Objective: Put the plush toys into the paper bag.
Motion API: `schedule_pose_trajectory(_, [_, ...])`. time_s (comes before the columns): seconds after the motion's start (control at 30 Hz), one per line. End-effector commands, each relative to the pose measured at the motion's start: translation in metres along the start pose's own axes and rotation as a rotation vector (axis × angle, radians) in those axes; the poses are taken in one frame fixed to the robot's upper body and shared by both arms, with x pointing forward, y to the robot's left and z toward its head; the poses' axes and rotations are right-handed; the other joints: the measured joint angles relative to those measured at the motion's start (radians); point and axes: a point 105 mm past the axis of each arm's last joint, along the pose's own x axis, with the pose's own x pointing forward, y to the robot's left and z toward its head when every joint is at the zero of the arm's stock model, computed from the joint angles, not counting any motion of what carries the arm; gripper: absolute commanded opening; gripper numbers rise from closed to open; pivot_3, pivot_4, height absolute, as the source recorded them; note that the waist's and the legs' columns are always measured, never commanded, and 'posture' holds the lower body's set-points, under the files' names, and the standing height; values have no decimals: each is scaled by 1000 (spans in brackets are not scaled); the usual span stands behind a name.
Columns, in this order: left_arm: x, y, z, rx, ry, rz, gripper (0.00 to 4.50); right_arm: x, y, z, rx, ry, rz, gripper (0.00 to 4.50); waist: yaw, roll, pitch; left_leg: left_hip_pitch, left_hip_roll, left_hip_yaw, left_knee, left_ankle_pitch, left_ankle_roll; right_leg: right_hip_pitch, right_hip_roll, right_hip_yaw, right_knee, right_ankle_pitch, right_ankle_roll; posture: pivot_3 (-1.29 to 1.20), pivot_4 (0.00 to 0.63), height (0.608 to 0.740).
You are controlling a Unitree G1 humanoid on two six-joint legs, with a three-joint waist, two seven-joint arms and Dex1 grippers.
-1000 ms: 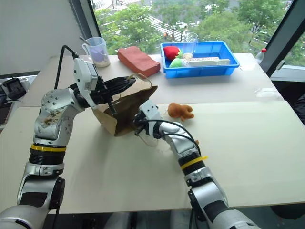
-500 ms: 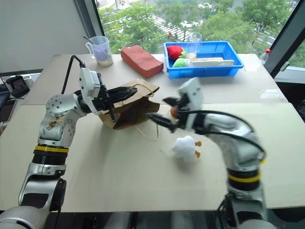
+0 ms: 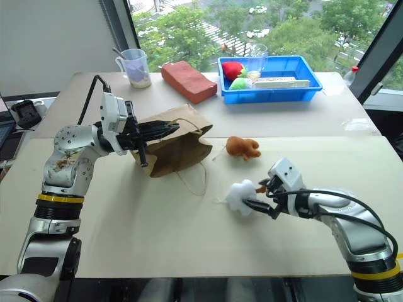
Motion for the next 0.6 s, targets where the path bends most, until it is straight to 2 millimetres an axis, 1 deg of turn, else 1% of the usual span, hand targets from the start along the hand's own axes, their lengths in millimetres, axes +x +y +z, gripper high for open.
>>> schedule_pose_trajectory(0.03, [0, 0, 14, 45, -25, -10, 0, -2, 0, 4, -24, -27, -12, 2978, 4, 0, 0, 0, 0, 0, 0, 0, 0, 0, 0, 0, 0, 0, 0, 0, 150, 740])
schedule_pose_trajectory(0.13, [-1, -1, 14, 46, -23, -7, 0, -5, 2, 10, -17, -52, -6, 1950, 5, 0, 0, -1, 0, 0, 0, 0, 0, 0, 0, 0, 0, 0, 0, 0, 150, 740])
schedule_pose_trajectory(0.23, [-1, -1, 15, 45, -24, -3, 0, -11, 8, 24, 21, -119, 44, 898, 5, 0, 0, -1, 0, 0, 0, 0, 0, 0, 0, 0, -1, 0, 0, 0, 150, 740])
schedule_pose_trajectory(0.3, [-1, 0, 17, 44, -29, -1, 0, -17, 20, 42, 39, -169, 128, 243, 4, 0, 0, 0, 0, 0, 0, 0, 0, 0, 0, 0, 0, 0, 0, 0, 150, 740])
schedule_pose_trajectory(0.33, [0, 1, 17, 44, -30, 1, 0, -20, 25, 53, 60, -204, 163, 66, 4, 0, 0, 0, 0, -1, 0, 0, 0, 0, 0, 0, 0, 0, 0, 0, 150, 740])
schedule_pose_trajectory(0.4, [0, 1, 16, 43, -31, 1, 0, -19, 29, 76, 88, -273, 184, 66, 0, 0, 0, 0, 0, -1, 0, 0, 0, 0, 0, 0, 0, 0, 0, 0, 150, 740])
schedule_pose_trajectory(0.47, [1, 0, 17, 43, -34, -4, 0, -13, 31, 96, 111, -331, 181, 66, -4, 0, 0, 0, 0, -1, 0, 0, 0, 0, 0, 0, 0, 0, 0, 0, 150, 740])
schedule_pose_trajectory(0.53, [4, 0, 19, 45, -42, -8, 0, 1, 32, 108, 135, -352, 163, 66, -3, 0, 0, 1, 0, -1, 0, 0, 0, 0, 0, -1, 1, 0, 0, 0, 150, 740])
schedule_pose_trajectory(0.6, [7, 1, 22, 48, -54, -10, 0, 16, 32, 114, 167, -356, 143, 66, -2, 0, 0, 0, 0, -2, 0, 0, 0, 0, 0, -1, 2, 0, 0, 0, 150, 740])
